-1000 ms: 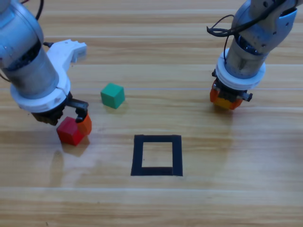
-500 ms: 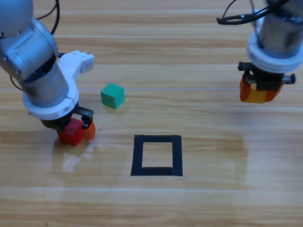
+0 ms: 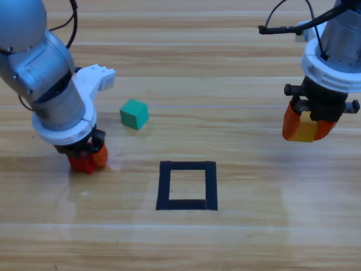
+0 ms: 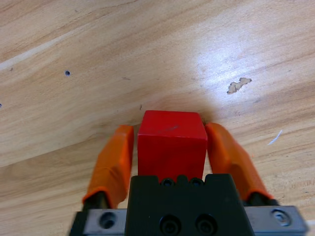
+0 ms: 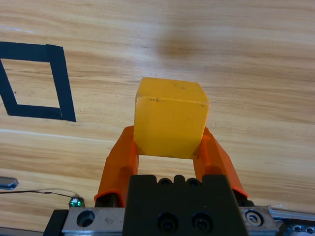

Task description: Stack the blocks in the rectangular block: red at the bottom, yellow in the middle, green on top

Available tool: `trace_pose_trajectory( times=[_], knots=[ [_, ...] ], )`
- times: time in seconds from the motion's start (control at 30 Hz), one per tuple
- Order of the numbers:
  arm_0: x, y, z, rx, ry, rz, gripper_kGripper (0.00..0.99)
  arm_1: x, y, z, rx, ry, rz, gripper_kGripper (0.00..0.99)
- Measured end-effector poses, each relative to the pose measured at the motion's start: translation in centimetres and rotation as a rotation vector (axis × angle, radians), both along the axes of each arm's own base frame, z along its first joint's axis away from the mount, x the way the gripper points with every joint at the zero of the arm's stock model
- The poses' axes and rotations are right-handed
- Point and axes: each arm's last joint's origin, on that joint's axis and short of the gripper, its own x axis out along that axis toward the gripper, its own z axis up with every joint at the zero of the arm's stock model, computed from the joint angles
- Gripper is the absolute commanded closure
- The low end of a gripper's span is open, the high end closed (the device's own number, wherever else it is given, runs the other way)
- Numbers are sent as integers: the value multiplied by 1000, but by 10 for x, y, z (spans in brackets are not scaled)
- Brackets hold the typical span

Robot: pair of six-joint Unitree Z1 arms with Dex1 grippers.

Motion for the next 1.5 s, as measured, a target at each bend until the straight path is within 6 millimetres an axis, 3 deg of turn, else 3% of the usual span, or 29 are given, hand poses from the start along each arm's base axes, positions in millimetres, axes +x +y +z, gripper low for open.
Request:
trace_pose_trajectory(
  times=[0.07,0.1,0.3,0.43,0.5,0.6,0.73,0.9,1.03,1.23,1.5],
  knots=[
    [0,1,0,3,-2,1,824,-2,-1,3,4,-7,13,760],
    [-1,1,0,7,-4,-1,857,-3,-2,5,6,-10,16,760],
    [-8,11,6,13,-12,6,873,-6,-5,9,8,-14,23,760],
    [-15,9,38,-61,-82,19,990,-6,-5,8,8,-13,23,760],
    [-17,-1,57,-109,-121,12,990,-7,-5,8,8,-13,23,760],
    [-18,-35,92,-178,-172,-12,990,-7,-5,8,6,-11,27,760],
    [-19,-85,115,-169,-124,22,990,-7,-5,7,6,-10,27,760],
    [-11,-150,101,-44,-9,140,990,-7,-5,7,5,-10,27,760],
    [-14,-190,63,13,49,227,990,-7,-6,7,-1,-13,27,760],
    [-24,-200,58,7,52,287,990,-6,-8,6,-50,-48,27,760],
    [-27,-198,52,16,62,368,990,-6,-8,6,-50,-48,28,760]
  ],
)
